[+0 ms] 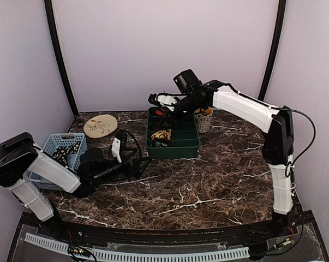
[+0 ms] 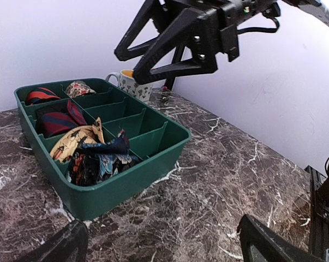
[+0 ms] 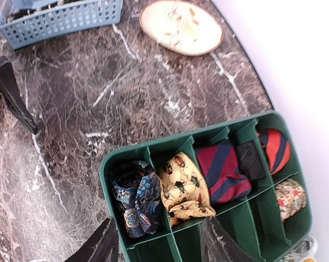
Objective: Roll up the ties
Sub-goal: Reset both arms
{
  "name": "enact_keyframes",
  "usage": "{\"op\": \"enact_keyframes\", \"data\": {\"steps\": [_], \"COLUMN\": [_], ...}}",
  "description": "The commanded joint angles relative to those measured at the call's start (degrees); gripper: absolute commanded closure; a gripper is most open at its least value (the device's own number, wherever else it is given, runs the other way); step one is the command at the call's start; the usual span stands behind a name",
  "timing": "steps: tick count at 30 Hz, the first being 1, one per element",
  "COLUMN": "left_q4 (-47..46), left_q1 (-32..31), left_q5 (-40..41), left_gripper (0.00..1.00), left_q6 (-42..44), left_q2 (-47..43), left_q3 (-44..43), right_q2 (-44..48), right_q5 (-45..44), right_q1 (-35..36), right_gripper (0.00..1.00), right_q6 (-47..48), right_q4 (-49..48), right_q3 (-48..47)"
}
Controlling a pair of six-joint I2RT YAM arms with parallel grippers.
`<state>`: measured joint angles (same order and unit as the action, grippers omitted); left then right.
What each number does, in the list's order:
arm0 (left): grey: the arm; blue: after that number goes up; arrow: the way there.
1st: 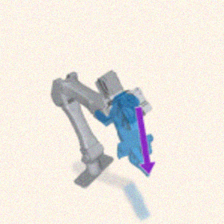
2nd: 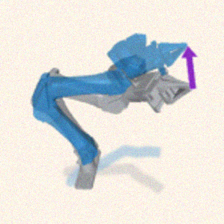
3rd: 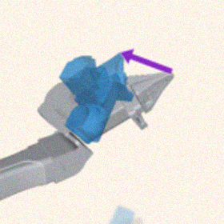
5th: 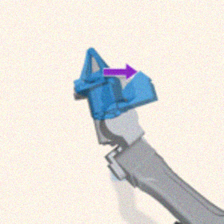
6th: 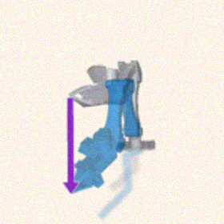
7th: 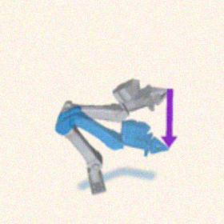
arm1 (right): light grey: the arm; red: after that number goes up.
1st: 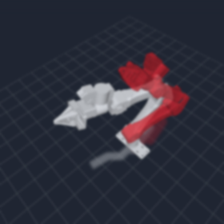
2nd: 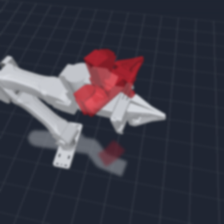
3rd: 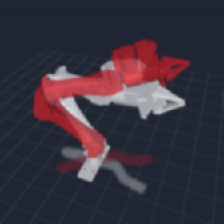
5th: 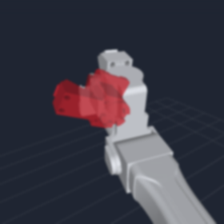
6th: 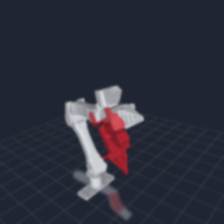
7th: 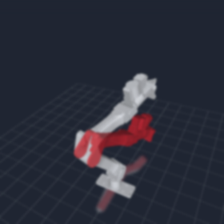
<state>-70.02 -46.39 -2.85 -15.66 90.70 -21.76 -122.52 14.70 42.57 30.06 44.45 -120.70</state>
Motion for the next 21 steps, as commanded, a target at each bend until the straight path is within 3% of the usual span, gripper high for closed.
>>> {"op": "enact_keyframes", "data": {"steps": [1,5,8,11,17,21], "left_q4": [13.09,34.76,42.90,44.95,43.73,42.99], "left_q1": [0.40,1.01,1.36,2.22,5.67,7.06], "left_q5": [4.61,9.17,13.26,14.21,11.61,11.08], "left_gripper": [0.01,0.01,0.01,0.01,0.01,0.01], "left_q6": [1.68,2.81,3.09,2.06,-1.86,-2.60], "left_q2": [-5.61,-7.52,-7.53,-8.24,-11.24,-13.07], "left_q3": [-4.74,-13.68,-18.02,-18.60,-15.78,-13.88], "right_q2": [5.24,6.51,4.00,0.30,-1.55,-5.49], "right_q5": [1.18,4.05,4.92,6.54,7.85,7.68], "right_q1": [0.14,-0.69,-0.73,-0.68,-0.64,-0.64], "right_gripper": [0.49,0.51,0.58,0.65,0.64,0.65], "right_q6": [-2.35,-4.93,-7.97,-9.40,-7.59,-7.49], "right_q4": [-6.92,-9.00,-8.23,-5.22,-8.09,-6.11], "right_q3": [4.69,7.54,6.34,4.27,8.58,4.83]}}
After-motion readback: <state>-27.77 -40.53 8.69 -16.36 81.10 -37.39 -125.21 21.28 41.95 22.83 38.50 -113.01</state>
